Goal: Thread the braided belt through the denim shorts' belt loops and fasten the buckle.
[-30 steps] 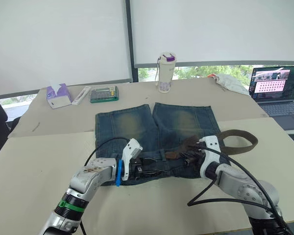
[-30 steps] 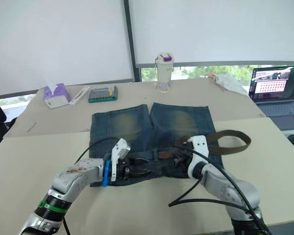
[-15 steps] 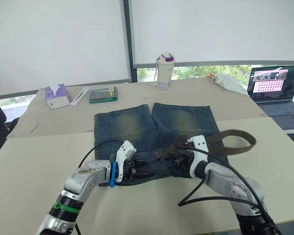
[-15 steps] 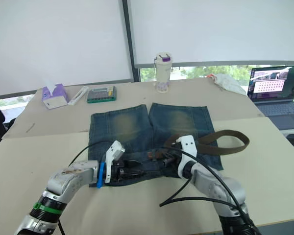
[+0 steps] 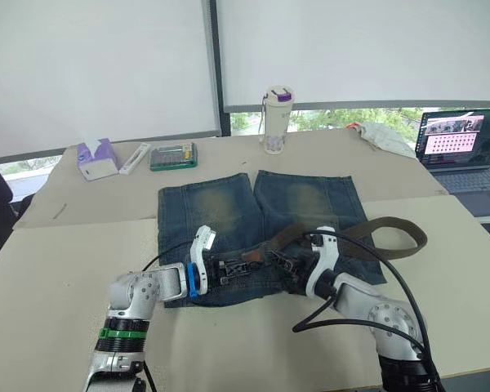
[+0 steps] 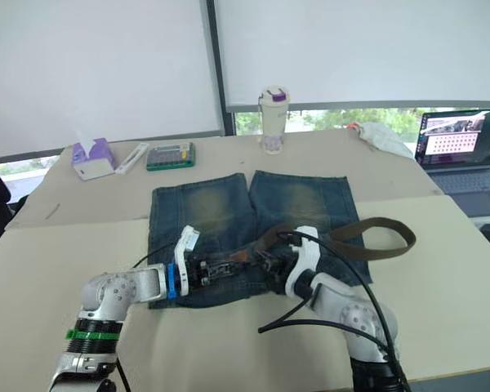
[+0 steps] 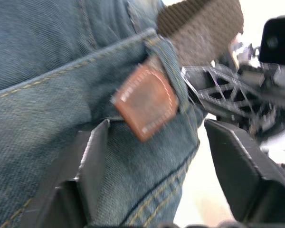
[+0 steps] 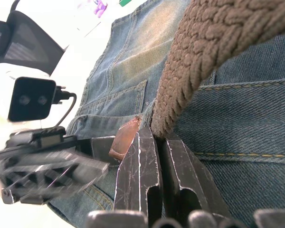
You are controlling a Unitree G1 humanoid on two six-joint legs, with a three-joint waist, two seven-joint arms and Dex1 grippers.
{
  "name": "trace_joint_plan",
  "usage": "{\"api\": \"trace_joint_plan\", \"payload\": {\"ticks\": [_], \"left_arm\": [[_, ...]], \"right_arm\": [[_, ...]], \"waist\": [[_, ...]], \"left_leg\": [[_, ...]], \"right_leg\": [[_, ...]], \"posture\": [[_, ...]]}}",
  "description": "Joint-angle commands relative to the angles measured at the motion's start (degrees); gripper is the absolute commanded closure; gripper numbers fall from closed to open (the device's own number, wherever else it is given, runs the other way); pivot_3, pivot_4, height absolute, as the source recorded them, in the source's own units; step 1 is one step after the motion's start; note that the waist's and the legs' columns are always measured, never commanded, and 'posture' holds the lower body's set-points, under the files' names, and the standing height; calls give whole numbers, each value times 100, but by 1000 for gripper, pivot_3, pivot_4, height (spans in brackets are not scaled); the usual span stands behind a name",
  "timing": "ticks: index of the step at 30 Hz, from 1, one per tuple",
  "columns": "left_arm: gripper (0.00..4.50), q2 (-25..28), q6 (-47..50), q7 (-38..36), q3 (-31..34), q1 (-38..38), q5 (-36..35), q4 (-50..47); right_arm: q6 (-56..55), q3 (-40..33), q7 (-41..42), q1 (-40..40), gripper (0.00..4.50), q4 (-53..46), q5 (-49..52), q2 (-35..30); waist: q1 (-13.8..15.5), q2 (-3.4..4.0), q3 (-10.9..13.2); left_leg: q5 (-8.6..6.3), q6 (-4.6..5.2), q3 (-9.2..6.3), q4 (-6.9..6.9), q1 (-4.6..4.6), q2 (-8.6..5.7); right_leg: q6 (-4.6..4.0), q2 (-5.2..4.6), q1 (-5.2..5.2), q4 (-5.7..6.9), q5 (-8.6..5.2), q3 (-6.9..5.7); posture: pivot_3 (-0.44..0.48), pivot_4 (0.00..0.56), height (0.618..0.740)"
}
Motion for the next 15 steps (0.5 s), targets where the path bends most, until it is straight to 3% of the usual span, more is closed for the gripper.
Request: {"api": "trace_joint_plan", "payload": {"ticks": [1,5,10,15], "left_arm": [[2929,-25,92,28,105,-101,-152,-37],[4329,-76,152,79,170,-122,-192,-5],[4425,-124,205,145,239,-176,-263,53],[4500,-130,235,170,261,-194,-280,57]], "right_arm": [[22,54,90,29,4500,-274,72,-45],[25,103,110,65,4500,-315,71,-109],[-192,275,261,76,4500,-506,-251,-461],[19,726,240,96,2783,-1038,-765,-1151]], "waist": [[1,0,0],[3,0,0],[8,-1,0],[14,-2,0]], "left_leg": [[5,-9,1,0,0,0],[5,-8,4,0,0,1],[5,-8,8,0,-1,0],[6,-10,14,0,-1,2]], "right_leg": [[0,0,0,0,0,0],[0,0,0,0,0,2],[0,0,0,0,0,2],[0,0,0,-2,0,1]], "posture": [[0,150,740],[0,150,740],[0,150,740],[0,150,740]]}}
